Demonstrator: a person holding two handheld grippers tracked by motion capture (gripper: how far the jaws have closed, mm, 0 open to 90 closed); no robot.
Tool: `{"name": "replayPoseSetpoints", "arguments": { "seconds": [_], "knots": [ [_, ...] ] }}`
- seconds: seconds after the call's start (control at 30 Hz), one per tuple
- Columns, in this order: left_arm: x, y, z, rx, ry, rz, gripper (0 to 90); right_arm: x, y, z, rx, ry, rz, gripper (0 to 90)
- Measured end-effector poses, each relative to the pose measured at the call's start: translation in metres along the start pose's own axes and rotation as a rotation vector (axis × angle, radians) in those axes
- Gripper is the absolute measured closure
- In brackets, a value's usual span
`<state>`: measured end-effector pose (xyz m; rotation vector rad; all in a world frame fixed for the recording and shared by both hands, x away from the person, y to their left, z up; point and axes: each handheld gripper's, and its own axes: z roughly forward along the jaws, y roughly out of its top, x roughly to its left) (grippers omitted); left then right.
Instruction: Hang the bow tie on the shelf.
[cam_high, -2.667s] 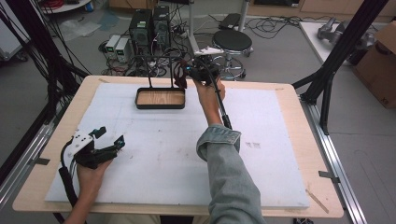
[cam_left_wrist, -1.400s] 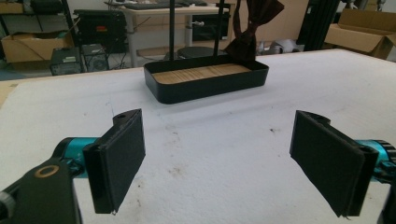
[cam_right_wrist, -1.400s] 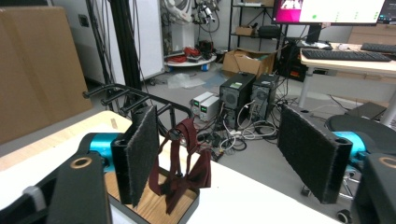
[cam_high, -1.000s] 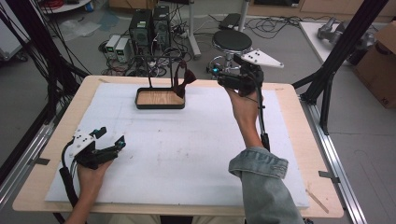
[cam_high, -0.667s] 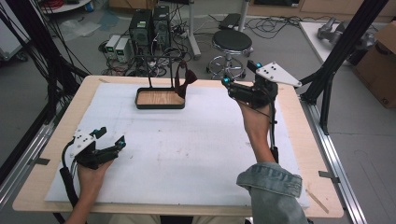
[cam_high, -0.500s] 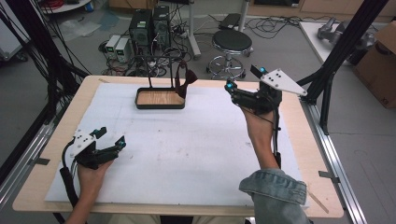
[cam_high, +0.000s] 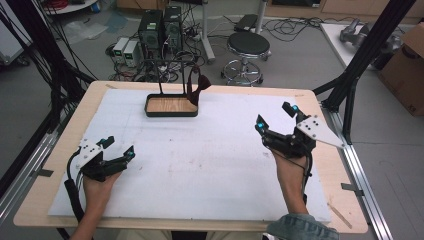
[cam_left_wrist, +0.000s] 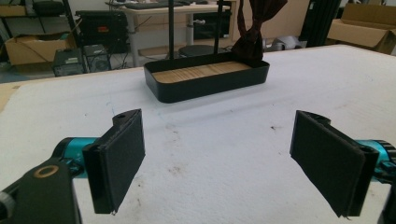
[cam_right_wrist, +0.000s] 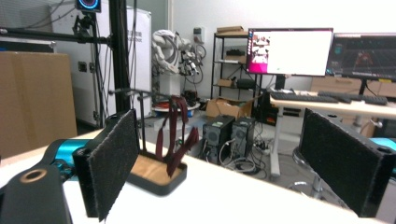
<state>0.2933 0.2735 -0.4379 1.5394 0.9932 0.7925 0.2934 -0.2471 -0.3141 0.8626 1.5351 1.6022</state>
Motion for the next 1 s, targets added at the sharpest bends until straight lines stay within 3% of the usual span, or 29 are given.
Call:
{"name": "replayPoseSetpoints", "arguments": {
  "seconds": [0.3,0.5,0.63,0.8,1.0],
  "knots": [
    [0.000,0.000,0.000,0.001,0.002,0.001,18.1,0.000,-0.041,-0.023,0.005,0.000,-0.015,11.6],
    [0.000,0.000,0.000,0.001,0.001,0.001,18.1,0.003,-0.071,-0.035,0.052,-0.013,-0.017,11.6],
    [0.000,0.000,0.000,0.002,0.002,0.000,18.1,0.003,-0.089,-0.039,0.085,0.003,0.011,11.6],
    [0.000,0.000,0.000,0.001,0.003,0.002,18.1,0.007,-0.100,-0.041,0.116,0.016,0.001,11.6],
    [0.000,0.000,0.000,0.000,0.002,0.001,18.1,0.009,-0.101,-0.042,0.115,0.018,-0.003,11.6]
  ]
}}
